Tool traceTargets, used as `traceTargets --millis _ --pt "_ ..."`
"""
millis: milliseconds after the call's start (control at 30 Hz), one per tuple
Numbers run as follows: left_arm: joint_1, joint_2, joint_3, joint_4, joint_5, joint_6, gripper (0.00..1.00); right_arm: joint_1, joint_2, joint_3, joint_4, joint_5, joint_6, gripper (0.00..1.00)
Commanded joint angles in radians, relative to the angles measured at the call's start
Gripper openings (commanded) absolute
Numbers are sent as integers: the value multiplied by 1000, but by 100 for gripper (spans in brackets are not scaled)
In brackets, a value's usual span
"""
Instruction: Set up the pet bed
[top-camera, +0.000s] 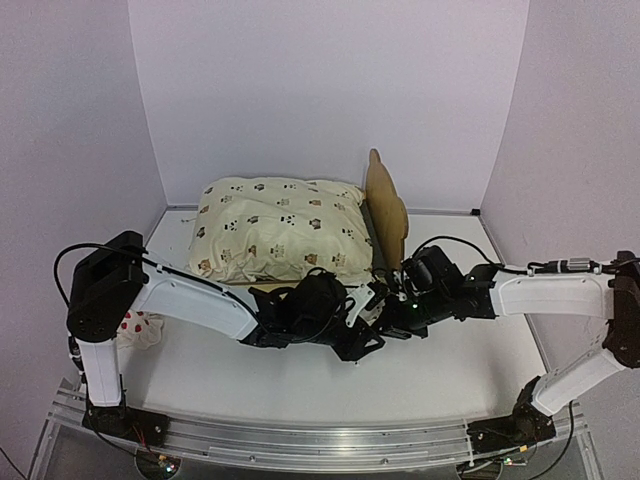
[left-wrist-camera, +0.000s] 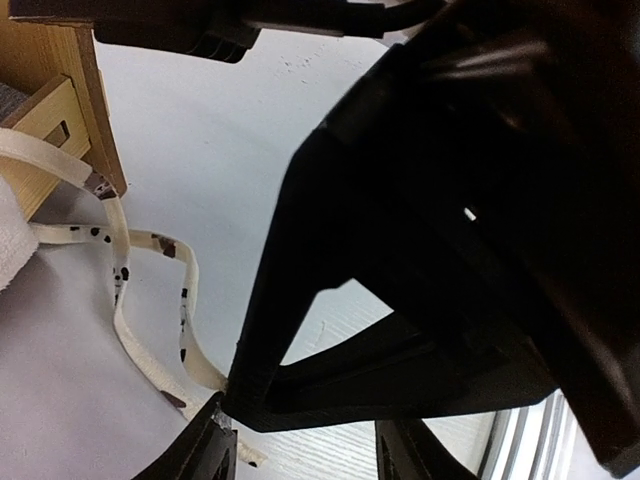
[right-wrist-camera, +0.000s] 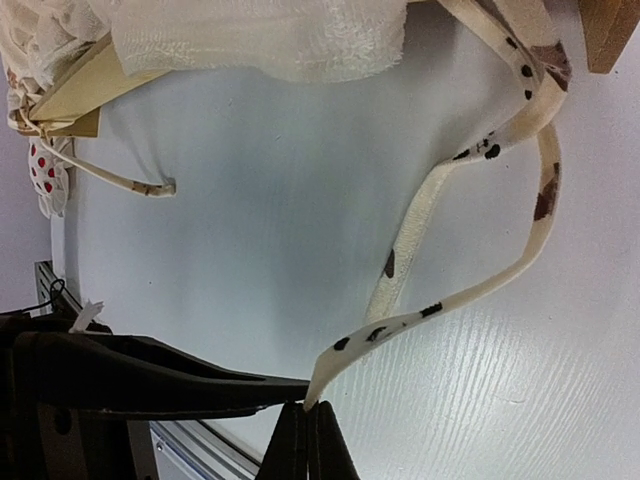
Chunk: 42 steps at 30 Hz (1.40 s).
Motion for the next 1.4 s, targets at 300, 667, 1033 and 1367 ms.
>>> traceTargets --millis 300,667,1033,1367 --pt "-5 18 47 23 -122 0 46 -3 -32 10 43 -25 41 0" --pt "-5 20 47 36 -192 1 17 -3 -36 7 46 -31 54 0" --pt "-5 -8 2 79 -254 3 0 -3 -34 3 52 -51 72 0" --pt "-5 -41 -40 102 -288 -2 0 -4 -51 -13 55 -32 63 2"
